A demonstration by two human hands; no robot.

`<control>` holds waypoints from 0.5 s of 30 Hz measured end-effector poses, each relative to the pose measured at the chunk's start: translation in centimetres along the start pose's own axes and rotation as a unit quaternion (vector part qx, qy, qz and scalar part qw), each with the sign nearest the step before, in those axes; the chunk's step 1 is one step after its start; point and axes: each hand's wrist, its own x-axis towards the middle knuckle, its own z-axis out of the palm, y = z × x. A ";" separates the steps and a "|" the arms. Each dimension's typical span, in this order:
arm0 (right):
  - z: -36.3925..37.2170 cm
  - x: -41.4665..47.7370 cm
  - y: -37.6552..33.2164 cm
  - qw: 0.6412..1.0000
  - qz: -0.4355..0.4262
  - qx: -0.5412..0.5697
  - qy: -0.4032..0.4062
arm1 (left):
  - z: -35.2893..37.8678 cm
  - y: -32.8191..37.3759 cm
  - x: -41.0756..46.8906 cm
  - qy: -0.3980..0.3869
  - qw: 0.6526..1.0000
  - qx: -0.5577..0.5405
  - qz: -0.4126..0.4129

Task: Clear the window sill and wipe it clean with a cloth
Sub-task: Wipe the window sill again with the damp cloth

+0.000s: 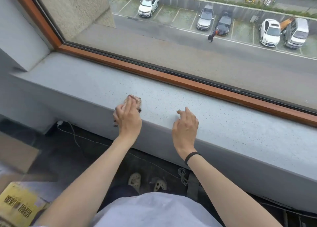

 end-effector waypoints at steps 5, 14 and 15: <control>0.7 0.9 -2.6 0.999 -0.032 0.001 -0.027 | 0.7 1.2 -2.4 -0.020 0.968 0.040 0.245; 3.0 2.0 -6.8 0.998 -0.041 -0.006 -0.054 | -3.7 -8.3 6.2 -0.010 0.998 0.064 -0.007; 3.5 2.1 -7.7 0.997 -0.044 -0.003 -0.058 | -3.1 -6.8 5.6 -0.020 0.998 0.054 0.017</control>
